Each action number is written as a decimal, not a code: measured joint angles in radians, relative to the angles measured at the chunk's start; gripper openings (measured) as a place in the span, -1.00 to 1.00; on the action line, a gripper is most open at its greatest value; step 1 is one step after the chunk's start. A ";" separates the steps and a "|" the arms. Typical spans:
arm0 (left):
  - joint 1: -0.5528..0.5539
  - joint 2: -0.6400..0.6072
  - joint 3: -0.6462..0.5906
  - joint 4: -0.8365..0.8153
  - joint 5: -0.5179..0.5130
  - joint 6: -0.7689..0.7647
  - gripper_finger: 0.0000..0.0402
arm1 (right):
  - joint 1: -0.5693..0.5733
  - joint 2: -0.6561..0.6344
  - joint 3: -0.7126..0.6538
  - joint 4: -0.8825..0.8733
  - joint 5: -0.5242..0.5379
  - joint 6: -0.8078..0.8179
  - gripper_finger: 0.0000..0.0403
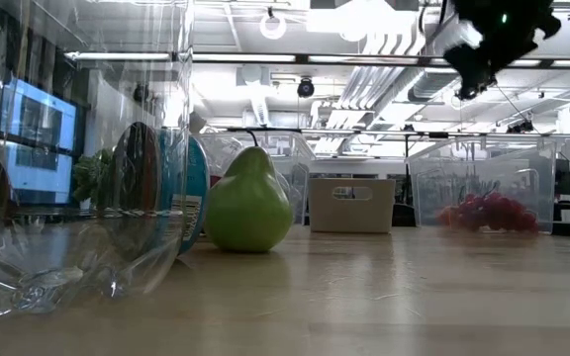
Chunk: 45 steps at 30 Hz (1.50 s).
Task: Pick & Place Food Item
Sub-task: Put the red apple into the right transparent bin
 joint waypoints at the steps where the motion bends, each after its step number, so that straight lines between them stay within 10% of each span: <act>1: 0.006 -0.031 0.000 -0.048 0.034 -0.039 0.46 | 0.041 -0.011 0.003 0.035 0.019 -0.001 0.21; 11: 0.283 -0.254 0.000 -0.549 0.235 -0.383 0.46 | 0.404 0.039 0.002 0.518 0.006 -0.327 0.22; 21: 0.558 -0.221 -0.017 -0.765 0.364 -0.627 0.46 | 0.532 0.225 0.002 1.086 -0.240 -0.705 0.22; 45: 0.607 -0.094 -0.019 -0.763 0.210 -0.452 0.46 | 0.545 0.349 0.000 1.161 -0.269 -0.620 0.22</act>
